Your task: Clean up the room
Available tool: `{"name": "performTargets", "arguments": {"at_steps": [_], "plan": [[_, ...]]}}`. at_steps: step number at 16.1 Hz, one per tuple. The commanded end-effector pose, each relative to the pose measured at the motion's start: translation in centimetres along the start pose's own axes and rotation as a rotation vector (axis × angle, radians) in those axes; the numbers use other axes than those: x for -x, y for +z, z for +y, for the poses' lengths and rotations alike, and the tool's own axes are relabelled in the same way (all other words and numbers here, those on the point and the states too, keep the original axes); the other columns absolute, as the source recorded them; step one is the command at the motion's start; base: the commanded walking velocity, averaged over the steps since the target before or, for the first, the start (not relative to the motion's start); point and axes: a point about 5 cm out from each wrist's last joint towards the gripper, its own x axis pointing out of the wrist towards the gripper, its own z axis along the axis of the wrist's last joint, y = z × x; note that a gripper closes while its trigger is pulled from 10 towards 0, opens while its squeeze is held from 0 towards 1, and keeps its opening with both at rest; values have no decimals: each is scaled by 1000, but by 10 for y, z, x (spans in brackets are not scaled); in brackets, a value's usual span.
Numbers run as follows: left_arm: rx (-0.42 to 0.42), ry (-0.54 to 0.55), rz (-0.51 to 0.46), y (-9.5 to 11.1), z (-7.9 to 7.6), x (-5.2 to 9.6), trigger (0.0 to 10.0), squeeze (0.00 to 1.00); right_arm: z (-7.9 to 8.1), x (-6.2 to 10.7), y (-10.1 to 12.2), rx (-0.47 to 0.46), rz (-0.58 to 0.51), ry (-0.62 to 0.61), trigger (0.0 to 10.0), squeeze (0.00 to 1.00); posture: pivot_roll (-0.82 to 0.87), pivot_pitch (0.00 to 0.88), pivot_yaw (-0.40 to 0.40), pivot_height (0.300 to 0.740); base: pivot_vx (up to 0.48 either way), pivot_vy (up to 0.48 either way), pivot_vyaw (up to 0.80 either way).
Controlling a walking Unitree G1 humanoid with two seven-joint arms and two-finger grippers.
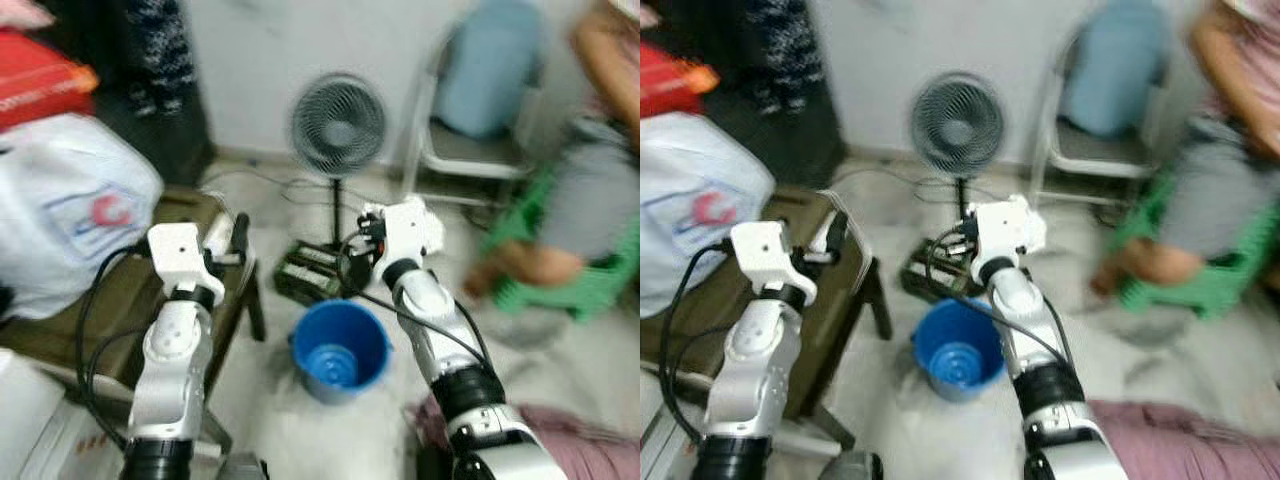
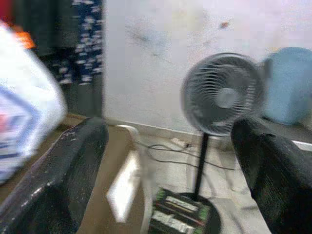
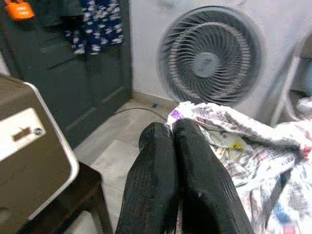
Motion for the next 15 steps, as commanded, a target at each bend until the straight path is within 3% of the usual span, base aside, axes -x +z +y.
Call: {"name": "performTargets", "arguments": {"at_steps": [1,5,10,13,15], "plan": [[1,-7,-11,3,0,-1,10000,0,0,-2,5,7,-14,2,10000,0,-16,0,-27,740,255,0,575],[3,-11,-13,3,-1,0,10000,0,0,-2,4,-5,-11,-6,10000,0,-15,0,-27,740,261,0,116],[11,0,-3,1,0,0,10000,0,-2,-1,1,-25,4,-15,10000,0,-14,0,-31,740,0,0,0],[20,-9,-2,2,0,-1,10000,0,-2,-2,1,-25,7,-19,10000,0,-14,0,-31,740,0,0,-725],[21,-27,-13,3,-2,-1,10000,0,-2,-3,1,-27,5,-20,10000,0,-16,0,-28,740,0,0,0]]}}
